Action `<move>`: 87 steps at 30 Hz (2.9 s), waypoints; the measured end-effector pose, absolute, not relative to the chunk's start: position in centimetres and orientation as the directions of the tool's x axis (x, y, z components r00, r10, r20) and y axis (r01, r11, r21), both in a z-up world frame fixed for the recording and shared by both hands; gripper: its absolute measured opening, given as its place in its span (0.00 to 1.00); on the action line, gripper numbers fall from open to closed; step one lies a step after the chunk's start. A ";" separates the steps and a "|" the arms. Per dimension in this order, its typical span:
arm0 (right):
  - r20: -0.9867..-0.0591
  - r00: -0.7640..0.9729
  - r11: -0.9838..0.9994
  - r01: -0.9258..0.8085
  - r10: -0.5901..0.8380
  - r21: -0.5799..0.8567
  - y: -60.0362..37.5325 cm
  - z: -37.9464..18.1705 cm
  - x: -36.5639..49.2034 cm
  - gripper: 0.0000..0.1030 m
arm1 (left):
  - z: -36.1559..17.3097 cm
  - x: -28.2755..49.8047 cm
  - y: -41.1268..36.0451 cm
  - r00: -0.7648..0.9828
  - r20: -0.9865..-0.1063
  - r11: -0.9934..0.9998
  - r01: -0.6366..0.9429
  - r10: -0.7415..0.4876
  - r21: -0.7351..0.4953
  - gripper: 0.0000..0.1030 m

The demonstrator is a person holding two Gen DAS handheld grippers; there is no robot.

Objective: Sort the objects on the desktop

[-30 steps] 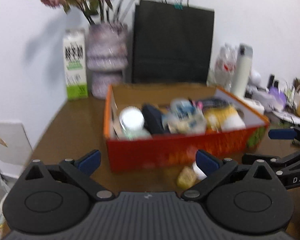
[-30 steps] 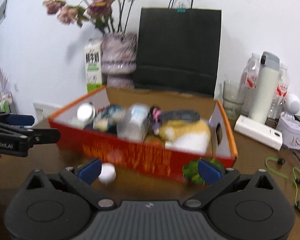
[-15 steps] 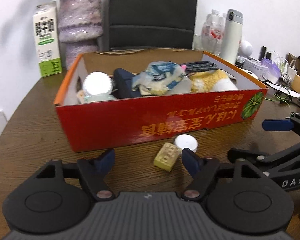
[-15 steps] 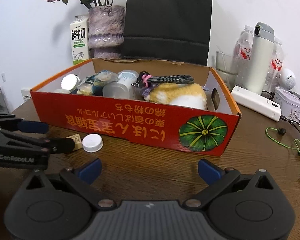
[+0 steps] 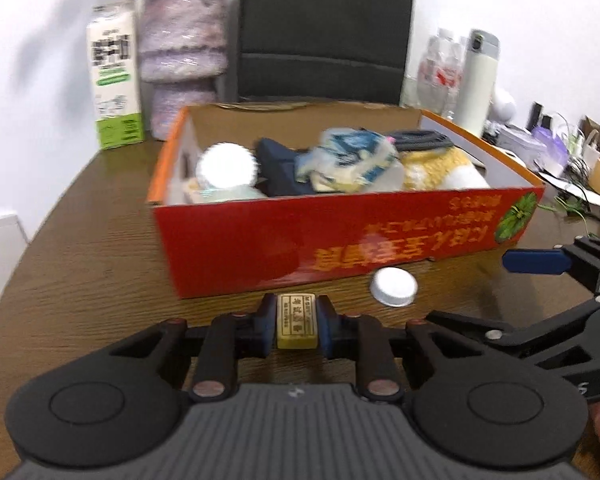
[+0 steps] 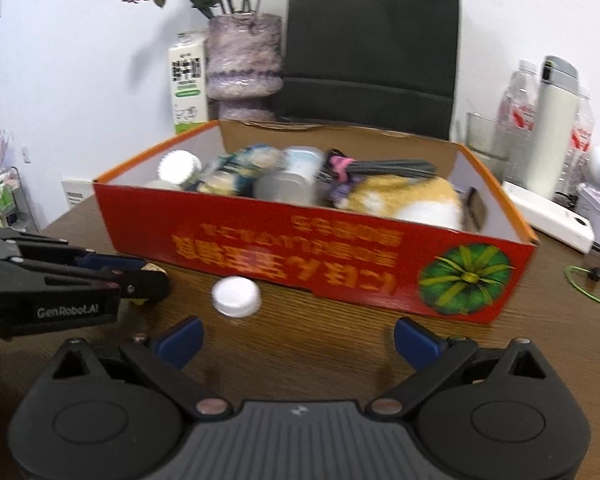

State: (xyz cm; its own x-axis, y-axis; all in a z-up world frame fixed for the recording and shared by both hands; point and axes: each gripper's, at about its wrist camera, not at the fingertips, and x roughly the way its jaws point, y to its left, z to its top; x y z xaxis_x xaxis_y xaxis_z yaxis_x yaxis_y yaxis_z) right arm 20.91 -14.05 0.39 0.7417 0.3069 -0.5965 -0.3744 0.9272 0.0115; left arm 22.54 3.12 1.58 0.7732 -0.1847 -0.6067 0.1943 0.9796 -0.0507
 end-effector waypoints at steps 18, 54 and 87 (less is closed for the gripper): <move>-0.483 0.773 0.892 -0.451 0.411 0.038 -12.0 4.5 20.4 0.26 | 5.3 19.7 5.1 0.854 -0.489 0.984 0.172 -0.177 -0.055 0.21; -0.465 0.841 0.959 -0.276 0.276 0.070 -16.1 2.4 27.6 0.29 | 3.9 27.9 2.7 0.873 -0.483 0.998 0.046 -0.063 -0.047 0.24; -0.383 0.900 0.974 -0.227 0.210 0.001 -18.6 2.8 17.3 1.00 | 4.4 17.5 2.3 0.917 -0.398 1.000 0.024 -0.029 -0.018 1.00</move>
State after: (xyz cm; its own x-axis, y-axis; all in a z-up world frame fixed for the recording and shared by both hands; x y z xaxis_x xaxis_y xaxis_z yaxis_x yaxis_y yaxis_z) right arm 17.27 -18.65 2.82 0.8997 0.2097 -0.3827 -0.2267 0.9740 0.0007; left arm 17.48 2.26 4.39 0.9167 -0.0292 -0.3984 0.0239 0.9995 -0.0182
